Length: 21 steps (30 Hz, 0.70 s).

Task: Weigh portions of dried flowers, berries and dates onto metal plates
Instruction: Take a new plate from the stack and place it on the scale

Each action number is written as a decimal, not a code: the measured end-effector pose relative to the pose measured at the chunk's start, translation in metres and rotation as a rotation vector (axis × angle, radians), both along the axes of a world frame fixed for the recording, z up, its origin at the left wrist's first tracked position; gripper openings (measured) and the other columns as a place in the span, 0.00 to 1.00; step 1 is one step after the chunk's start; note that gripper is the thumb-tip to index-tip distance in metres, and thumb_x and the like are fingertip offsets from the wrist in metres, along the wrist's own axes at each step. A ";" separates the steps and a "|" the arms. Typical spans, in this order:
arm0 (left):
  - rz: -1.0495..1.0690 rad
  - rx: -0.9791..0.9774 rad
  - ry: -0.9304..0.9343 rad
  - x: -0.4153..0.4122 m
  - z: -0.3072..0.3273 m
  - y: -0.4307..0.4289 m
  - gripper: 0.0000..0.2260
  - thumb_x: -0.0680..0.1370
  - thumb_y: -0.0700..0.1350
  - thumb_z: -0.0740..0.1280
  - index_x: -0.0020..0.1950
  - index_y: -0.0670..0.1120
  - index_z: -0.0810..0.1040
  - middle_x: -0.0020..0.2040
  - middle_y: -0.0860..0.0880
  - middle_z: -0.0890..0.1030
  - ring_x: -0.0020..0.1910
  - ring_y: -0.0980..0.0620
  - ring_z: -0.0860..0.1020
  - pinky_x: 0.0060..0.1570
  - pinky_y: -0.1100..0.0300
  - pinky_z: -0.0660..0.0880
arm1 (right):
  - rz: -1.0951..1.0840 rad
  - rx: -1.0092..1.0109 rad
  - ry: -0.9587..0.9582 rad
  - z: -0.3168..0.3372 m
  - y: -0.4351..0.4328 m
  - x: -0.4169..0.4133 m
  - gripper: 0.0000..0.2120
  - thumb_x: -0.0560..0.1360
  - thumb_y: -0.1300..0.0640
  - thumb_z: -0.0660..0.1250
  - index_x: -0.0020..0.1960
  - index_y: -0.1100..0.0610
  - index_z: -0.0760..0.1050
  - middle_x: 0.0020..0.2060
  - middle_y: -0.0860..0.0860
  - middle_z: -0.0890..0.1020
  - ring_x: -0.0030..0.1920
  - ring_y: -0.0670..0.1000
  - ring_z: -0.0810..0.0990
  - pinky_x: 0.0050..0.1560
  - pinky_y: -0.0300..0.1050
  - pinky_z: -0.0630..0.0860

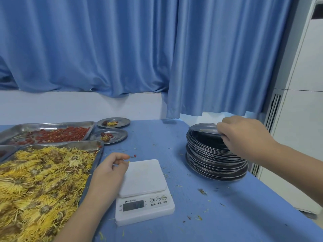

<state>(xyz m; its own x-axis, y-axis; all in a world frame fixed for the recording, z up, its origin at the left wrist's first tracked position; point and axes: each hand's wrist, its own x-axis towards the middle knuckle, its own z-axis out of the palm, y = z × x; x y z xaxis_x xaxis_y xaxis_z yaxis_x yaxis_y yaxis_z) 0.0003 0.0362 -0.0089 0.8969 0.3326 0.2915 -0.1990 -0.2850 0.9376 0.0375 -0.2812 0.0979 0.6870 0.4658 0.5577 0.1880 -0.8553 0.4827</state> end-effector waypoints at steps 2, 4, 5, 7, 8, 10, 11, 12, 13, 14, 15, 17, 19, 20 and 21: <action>0.006 -0.024 -0.017 0.002 0.000 0.003 0.08 0.79 0.41 0.64 0.49 0.53 0.79 0.45 0.50 0.79 0.40 0.49 0.77 0.38 0.55 0.70 | 0.086 0.028 -0.090 0.001 0.009 -0.005 0.06 0.67 0.63 0.71 0.38 0.57 0.73 0.32 0.51 0.76 0.36 0.58 0.75 0.27 0.42 0.60; 0.034 -0.081 -0.039 0.005 0.001 0.007 0.08 0.79 0.41 0.64 0.50 0.54 0.79 0.45 0.50 0.79 0.39 0.50 0.77 0.37 0.56 0.71 | 0.196 0.073 -0.143 0.000 0.024 -0.012 0.10 0.62 0.67 0.74 0.34 0.59 0.73 0.29 0.53 0.74 0.31 0.59 0.75 0.25 0.42 0.60; 0.061 -0.111 -0.051 0.006 0.001 0.009 0.08 0.79 0.41 0.64 0.50 0.54 0.79 0.45 0.49 0.79 0.39 0.50 0.76 0.36 0.56 0.71 | 0.244 0.078 -0.152 -0.001 0.033 -0.016 0.11 0.61 0.67 0.74 0.34 0.59 0.73 0.29 0.54 0.74 0.31 0.59 0.74 0.24 0.43 0.61; 0.137 -0.179 -0.085 0.006 0.002 0.013 0.08 0.80 0.43 0.63 0.50 0.55 0.79 0.42 0.48 0.78 0.37 0.51 0.75 0.34 0.57 0.70 | 0.322 0.076 -0.169 -0.008 0.051 -0.020 0.11 0.60 0.68 0.74 0.33 0.59 0.72 0.29 0.54 0.74 0.30 0.59 0.74 0.24 0.43 0.60; 0.179 -0.223 -0.110 0.006 0.003 0.014 0.08 0.80 0.44 0.63 0.49 0.56 0.79 0.40 0.49 0.78 0.35 0.52 0.74 0.32 0.57 0.70 | 0.356 0.077 -0.167 -0.013 0.060 -0.022 0.12 0.59 0.68 0.75 0.33 0.59 0.71 0.28 0.54 0.73 0.29 0.59 0.73 0.24 0.42 0.60; 0.250 -0.324 -0.156 0.004 0.005 0.017 0.09 0.80 0.44 0.63 0.49 0.56 0.80 0.39 0.52 0.78 0.35 0.54 0.74 0.32 0.59 0.70 | 0.420 0.068 -0.143 -0.024 0.078 -0.023 0.14 0.58 0.69 0.75 0.32 0.58 0.70 0.28 0.53 0.73 0.28 0.58 0.72 0.23 0.41 0.58; 0.276 -0.366 -0.172 0.003 0.005 0.019 0.09 0.80 0.44 0.63 0.49 0.57 0.80 0.39 0.53 0.78 0.35 0.55 0.74 0.32 0.59 0.71 | 0.450 0.058 -0.134 -0.030 0.087 -0.023 0.15 0.57 0.69 0.75 0.32 0.58 0.70 0.28 0.53 0.73 0.28 0.57 0.72 0.24 0.41 0.56; 0.294 -0.397 -0.184 0.002 0.006 0.020 0.09 0.79 0.44 0.62 0.49 0.57 0.80 0.40 0.53 0.78 0.35 0.55 0.74 0.31 0.60 0.71 | 0.480 0.050 -0.125 -0.037 0.095 -0.022 0.15 0.56 0.69 0.74 0.32 0.58 0.70 0.28 0.53 0.72 0.28 0.57 0.72 0.24 0.40 0.55; 0.306 -0.420 -0.193 0.002 0.006 0.021 0.09 0.79 0.44 0.62 0.49 0.57 0.80 0.41 0.54 0.78 0.36 0.56 0.74 0.31 0.61 0.70 | 0.511 0.043 -0.115 -0.044 0.103 -0.021 0.15 0.55 0.70 0.74 0.32 0.57 0.70 0.27 0.52 0.72 0.28 0.56 0.72 0.23 0.40 0.55; 0.314 -0.438 -0.198 0.002 0.006 0.022 0.09 0.79 0.44 0.62 0.48 0.57 0.79 0.42 0.54 0.78 0.35 0.56 0.74 0.31 0.61 0.70 | 0.543 0.037 -0.106 -0.052 0.110 -0.019 0.15 0.54 0.70 0.73 0.32 0.57 0.70 0.27 0.52 0.72 0.28 0.56 0.71 0.21 0.41 0.56; 0.319 -0.451 -0.199 0.002 0.006 0.022 0.09 0.79 0.43 0.62 0.48 0.57 0.79 0.42 0.54 0.78 0.35 0.56 0.74 0.31 0.61 0.70 | 0.572 0.032 -0.095 -0.059 0.116 -0.017 0.16 0.53 0.71 0.73 0.32 0.57 0.70 0.27 0.52 0.71 0.28 0.55 0.70 0.19 0.42 0.58; 0.315 -0.467 -0.193 0.003 0.005 0.023 0.09 0.78 0.43 0.63 0.47 0.57 0.79 0.41 0.54 0.78 0.34 0.56 0.74 0.32 0.61 0.70 | 0.619 0.026 -0.075 -0.074 0.125 -0.013 0.17 0.52 0.72 0.72 0.32 0.57 0.69 0.27 0.51 0.70 0.28 0.54 0.69 0.17 0.43 0.62; 0.308 -0.475 -0.181 0.004 0.004 0.023 0.09 0.78 0.43 0.63 0.47 0.57 0.79 0.40 0.54 0.78 0.34 0.56 0.74 0.33 0.60 0.70 | 0.648 0.024 -0.057 -0.083 0.131 -0.010 0.17 0.52 0.72 0.72 0.32 0.57 0.70 0.28 0.51 0.70 0.28 0.53 0.69 0.17 0.42 0.61; 0.304 -0.473 -0.177 0.005 0.004 0.022 0.09 0.78 0.43 0.63 0.47 0.57 0.79 0.39 0.54 0.78 0.33 0.57 0.74 0.32 0.61 0.70 | 0.652 0.022 -0.047 -0.086 0.134 -0.009 0.18 0.51 0.72 0.72 0.33 0.57 0.70 0.28 0.51 0.70 0.28 0.53 0.69 0.17 0.42 0.60; 0.300 -0.469 -0.173 0.005 0.003 0.022 0.10 0.78 0.43 0.63 0.47 0.57 0.79 0.38 0.54 0.78 0.31 0.59 0.74 0.30 0.63 0.70 | 0.652 0.019 -0.038 -0.088 0.135 -0.009 0.18 0.51 0.72 0.73 0.33 0.56 0.70 0.28 0.51 0.70 0.28 0.53 0.69 0.17 0.41 0.59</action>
